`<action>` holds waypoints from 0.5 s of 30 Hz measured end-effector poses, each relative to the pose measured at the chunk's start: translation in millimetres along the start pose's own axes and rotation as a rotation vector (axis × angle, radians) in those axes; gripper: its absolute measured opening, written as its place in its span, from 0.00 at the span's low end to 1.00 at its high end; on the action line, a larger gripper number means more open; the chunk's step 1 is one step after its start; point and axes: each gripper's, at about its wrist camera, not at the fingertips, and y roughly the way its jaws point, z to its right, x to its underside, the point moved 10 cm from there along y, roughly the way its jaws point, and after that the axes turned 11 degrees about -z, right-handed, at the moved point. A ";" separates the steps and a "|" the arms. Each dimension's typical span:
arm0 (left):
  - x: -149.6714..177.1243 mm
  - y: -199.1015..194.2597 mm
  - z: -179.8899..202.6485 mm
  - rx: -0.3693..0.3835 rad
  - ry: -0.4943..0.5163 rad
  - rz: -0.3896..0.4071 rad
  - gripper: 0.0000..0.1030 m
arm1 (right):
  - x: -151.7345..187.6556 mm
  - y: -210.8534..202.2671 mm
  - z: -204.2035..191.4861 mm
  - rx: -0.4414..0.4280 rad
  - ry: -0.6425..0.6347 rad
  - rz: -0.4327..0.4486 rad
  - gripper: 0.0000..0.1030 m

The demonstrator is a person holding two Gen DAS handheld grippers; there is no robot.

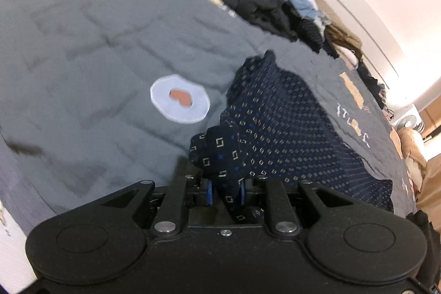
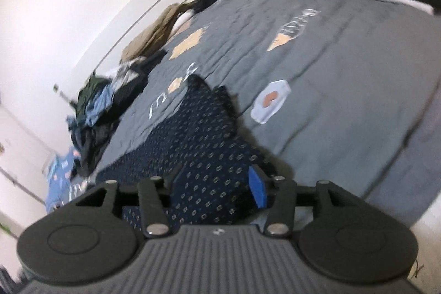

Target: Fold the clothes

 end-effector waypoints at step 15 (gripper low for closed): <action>-15.6 -41.3 -8.0 0.005 0.002 0.099 0.27 | 11.3 13.1 -26.6 0.053 -0.137 -0.043 0.52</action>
